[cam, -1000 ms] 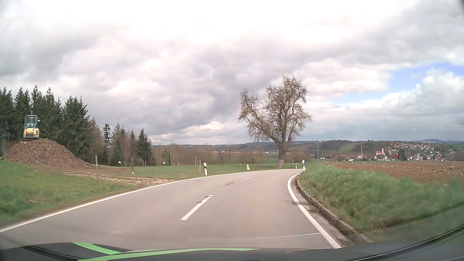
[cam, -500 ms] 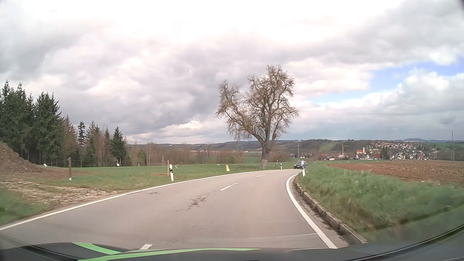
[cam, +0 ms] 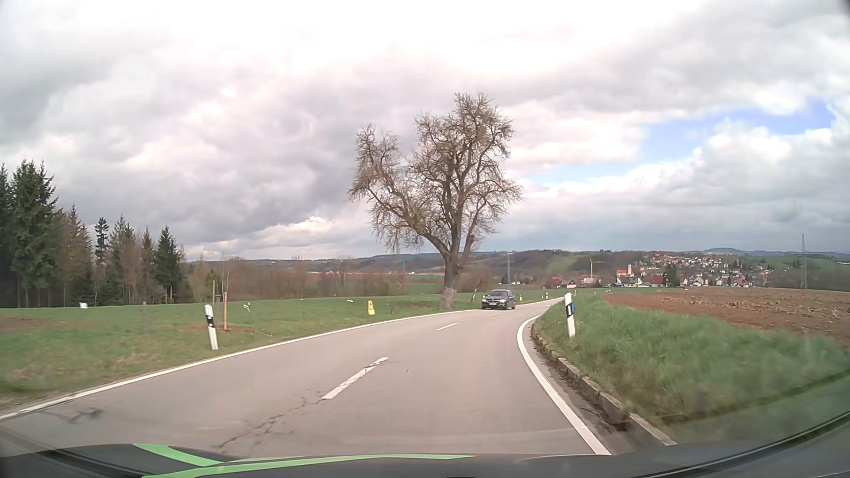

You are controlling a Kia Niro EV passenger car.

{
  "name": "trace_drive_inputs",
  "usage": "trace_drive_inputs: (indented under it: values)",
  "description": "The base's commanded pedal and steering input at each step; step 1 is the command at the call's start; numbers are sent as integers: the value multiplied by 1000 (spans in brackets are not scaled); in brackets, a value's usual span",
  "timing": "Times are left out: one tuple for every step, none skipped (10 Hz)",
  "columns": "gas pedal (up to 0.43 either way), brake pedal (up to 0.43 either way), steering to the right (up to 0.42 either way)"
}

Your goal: Follow the waypoints while adhering to traffic rules and regulations

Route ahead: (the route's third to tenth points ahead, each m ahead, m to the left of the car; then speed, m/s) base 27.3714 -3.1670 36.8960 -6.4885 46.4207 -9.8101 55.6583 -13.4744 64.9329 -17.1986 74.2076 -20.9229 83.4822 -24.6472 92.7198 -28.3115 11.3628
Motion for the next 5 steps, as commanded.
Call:
trace_drive_inputs:
  values:
    - [8,0,60]
    - [8,0,59]
    - [8,0,58]
    - [20,0,58]
    - [20,0,57]
